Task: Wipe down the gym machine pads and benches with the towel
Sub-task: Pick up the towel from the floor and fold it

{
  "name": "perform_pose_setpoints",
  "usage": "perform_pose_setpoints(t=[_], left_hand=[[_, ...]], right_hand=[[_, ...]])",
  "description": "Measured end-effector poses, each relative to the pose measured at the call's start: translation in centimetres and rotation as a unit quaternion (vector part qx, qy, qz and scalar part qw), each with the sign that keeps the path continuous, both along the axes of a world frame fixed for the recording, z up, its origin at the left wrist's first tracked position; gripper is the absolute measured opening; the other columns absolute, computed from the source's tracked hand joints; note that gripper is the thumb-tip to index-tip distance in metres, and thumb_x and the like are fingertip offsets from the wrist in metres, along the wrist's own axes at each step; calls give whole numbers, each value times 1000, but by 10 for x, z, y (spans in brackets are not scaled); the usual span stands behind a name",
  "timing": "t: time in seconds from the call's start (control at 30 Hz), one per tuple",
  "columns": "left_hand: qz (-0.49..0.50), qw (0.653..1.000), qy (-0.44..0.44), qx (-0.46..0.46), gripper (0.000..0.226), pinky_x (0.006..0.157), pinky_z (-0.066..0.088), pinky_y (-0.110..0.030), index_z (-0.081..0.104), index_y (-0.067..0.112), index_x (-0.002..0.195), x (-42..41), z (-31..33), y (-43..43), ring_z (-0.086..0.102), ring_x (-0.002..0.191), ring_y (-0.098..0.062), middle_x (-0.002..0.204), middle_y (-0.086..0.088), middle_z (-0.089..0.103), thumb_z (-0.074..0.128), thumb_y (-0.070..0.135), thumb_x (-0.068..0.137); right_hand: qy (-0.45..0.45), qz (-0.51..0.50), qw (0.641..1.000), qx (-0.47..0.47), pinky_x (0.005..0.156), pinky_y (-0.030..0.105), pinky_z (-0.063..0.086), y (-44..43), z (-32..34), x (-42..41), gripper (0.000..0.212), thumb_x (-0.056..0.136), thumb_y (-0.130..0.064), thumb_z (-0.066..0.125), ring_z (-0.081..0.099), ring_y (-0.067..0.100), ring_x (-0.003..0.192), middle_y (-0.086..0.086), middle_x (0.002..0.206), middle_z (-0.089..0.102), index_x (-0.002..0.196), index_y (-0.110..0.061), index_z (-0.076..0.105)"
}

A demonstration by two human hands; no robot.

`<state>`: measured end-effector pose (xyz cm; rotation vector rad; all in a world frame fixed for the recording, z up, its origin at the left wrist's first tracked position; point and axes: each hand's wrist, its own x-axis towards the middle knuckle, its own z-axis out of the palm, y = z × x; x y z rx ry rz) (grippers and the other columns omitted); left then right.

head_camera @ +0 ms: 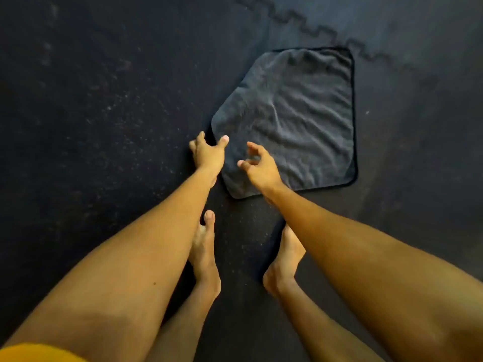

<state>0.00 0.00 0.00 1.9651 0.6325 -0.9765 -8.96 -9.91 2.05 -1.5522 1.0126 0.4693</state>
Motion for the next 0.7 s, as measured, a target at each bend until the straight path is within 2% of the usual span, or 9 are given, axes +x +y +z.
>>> perform_pose_setpoints(t=[0.1,0.17,0.23,0.3,0.37,0.4,0.47,0.6,0.7], left_hand=[[-13,997,-27,65,40,92,49,-39,57,10,123,5,-17,-8,57,120,-28,124,-8,59,69,35,95],[-17,1000,-11,16,25,78,50,-37,62,7,106,2,-9,-17,64,105,-30,104,-7,64,64,31,99],[-14,999,10,-40,20,68,49,-35,60,11,90,-4,18,-22,61,85,-24,90,-4,63,63,28,100],[-11,997,11,-69,30,64,46,-35,50,15,74,-14,41,-24,56,73,-19,76,-5,57,65,23,98],[11,994,30,-101,20,66,46,-36,55,16,81,-12,91,-30,56,81,-21,82,-9,56,58,16,101],[38,989,53,-130,13,70,49,-33,61,16,95,-13,117,-34,58,88,-21,90,-9,59,51,12,103],[65,983,72,-153,23,77,55,-27,61,13,116,-10,170,-45,64,95,-18,100,-3,65,42,4,106],[-37,989,17,-141,24,88,60,-35,60,14,114,-8,271,-67,68,102,-21,100,0,68,46,-2,102],[-128,987,-24,-99,46,94,55,-37,45,22,139,-7,345,-77,63,107,-18,111,1,64,56,1,98]], right_hand=[[7,47,999,-14,102,26,48,2,-15,3,66,96,-13,73,57,15,122,3,150,50,154,-16,42],[6,60,998,-13,105,29,47,4,-13,5,71,92,-15,77,55,17,127,4,150,50,154,-15,42],[4,50,999,-17,109,35,48,3,5,1,72,88,-17,81,55,20,130,6,147,55,151,-14,45],[14,18,999,-31,106,38,51,4,24,-4,67,86,-19,82,59,19,125,5,139,61,145,-16,51],[18,-14,998,-66,104,40,53,-2,63,-5,58,89,-21,80,62,18,121,2,131,66,141,-18,55],[24,-26,996,-77,103,41,53,-4,83,-6,52,91,-21,76,63,18,119,2,129,67,140,-19,56],[31,-47,993,-106,102,44,53,-15,133,-1,41,99,-19,66,64,22,118,5,127,69,139,-17,59],[26,-78,988,-129,98,46,52,-44,248,8,29,105,-17,53,64,28,115,10,125,70,131,-13,64],[-2,-83,990,-115,87,34,52,-60,340,6,22,105,-15,51,64,19,106,3,117,70,121,-20,66]])
